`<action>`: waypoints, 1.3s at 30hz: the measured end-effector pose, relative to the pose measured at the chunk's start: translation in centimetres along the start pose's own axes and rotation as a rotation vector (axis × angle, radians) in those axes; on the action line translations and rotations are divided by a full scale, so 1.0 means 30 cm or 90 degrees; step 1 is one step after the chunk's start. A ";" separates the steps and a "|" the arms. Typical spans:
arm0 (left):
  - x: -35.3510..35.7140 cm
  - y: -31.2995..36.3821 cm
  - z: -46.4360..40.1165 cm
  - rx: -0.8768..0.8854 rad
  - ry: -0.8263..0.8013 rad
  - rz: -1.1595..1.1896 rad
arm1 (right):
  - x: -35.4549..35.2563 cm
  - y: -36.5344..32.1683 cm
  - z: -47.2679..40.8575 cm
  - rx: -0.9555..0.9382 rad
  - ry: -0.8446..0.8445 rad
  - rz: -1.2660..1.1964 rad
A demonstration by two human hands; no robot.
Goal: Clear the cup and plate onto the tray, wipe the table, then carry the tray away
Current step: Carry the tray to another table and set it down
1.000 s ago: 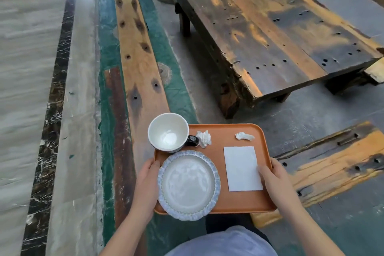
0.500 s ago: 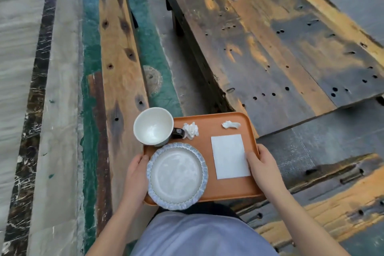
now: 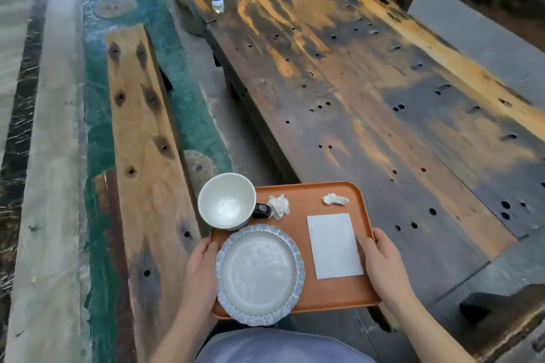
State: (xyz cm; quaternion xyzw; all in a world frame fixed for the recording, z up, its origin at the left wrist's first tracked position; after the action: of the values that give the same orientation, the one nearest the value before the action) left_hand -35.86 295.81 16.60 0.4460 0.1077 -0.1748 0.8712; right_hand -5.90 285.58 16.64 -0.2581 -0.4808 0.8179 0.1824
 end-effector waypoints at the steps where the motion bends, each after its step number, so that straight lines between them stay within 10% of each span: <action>1: -0.017 0.052 -0.060 0.003 0.001 -0.004 | 0.038 -0.036 -0.041 -0.001 0.015 -0.005; 39: 0.019 1.452 -1.911 0.200 -0.201 -0.393 | 0.943 -0.712 -1.363 0.134 0.416 -0.225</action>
State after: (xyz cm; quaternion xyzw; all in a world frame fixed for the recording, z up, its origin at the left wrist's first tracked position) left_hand -19.70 365.96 15.42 0.4884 0.0733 -0.5099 0.7044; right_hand -3.03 339.42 11.92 -0.3982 -0.3478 0.6935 0.4895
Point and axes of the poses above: each hand's wrist, its own z-axis away from the middle knuckle, its own x-axis out of the palm, y = z × x, the point moved 2 cm from there along -z, towards the middle knuckle, and after that the axes turned 14 degrees about -z, right-handed, at the moved point
